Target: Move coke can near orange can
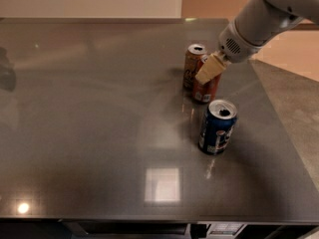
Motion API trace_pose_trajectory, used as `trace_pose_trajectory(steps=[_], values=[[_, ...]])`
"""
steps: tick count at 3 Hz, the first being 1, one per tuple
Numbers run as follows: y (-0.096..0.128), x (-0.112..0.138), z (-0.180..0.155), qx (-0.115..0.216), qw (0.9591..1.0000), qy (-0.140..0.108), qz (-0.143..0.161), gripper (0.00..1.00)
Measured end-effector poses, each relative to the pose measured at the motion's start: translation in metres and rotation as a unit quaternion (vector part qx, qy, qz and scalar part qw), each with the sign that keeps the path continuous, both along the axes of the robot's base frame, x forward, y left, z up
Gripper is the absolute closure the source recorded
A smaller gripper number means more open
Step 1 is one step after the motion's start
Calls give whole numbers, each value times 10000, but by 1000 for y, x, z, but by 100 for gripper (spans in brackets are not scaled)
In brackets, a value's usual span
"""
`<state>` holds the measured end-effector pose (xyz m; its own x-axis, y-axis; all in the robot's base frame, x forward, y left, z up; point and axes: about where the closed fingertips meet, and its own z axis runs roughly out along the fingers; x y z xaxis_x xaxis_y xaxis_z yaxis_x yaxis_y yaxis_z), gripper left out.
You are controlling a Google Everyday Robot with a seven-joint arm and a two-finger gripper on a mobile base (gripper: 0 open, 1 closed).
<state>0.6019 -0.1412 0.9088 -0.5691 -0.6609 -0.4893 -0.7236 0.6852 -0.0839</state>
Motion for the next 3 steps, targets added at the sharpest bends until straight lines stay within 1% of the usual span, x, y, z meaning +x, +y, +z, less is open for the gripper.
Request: trace_pose_trajectory(steps=[1, 2, 3], values=[[1, 4, -8, -73, 10000, 37, 45, 36], [4, 4, -11, -121, 9998, -27, 166, 13], [5, 4, -12, -123, 9998, -21, 179, 0]])
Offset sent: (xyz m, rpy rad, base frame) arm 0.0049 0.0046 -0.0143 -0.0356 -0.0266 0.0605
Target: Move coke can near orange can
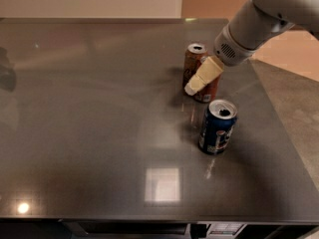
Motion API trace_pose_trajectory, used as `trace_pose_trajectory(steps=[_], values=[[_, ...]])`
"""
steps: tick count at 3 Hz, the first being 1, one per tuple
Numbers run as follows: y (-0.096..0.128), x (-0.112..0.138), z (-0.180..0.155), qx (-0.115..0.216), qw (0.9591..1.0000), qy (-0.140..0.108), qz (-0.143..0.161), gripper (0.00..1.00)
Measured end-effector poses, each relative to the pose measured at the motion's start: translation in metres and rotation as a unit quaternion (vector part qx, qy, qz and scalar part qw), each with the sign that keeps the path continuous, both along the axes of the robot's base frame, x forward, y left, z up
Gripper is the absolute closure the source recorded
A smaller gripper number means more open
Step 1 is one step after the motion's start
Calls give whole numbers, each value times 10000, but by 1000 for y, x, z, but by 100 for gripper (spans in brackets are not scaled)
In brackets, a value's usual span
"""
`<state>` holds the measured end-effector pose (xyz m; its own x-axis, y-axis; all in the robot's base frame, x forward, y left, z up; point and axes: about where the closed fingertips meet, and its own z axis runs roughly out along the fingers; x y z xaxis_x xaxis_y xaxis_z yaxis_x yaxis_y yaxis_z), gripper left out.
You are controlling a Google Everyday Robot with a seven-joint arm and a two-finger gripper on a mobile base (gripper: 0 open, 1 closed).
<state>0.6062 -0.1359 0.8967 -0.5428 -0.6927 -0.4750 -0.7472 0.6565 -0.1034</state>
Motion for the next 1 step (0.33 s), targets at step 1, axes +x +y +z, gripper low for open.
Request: trace_pose_trajectory(steps=[1], values=[[0, 0, 0, 0, 10000, 0, 0, 0]])
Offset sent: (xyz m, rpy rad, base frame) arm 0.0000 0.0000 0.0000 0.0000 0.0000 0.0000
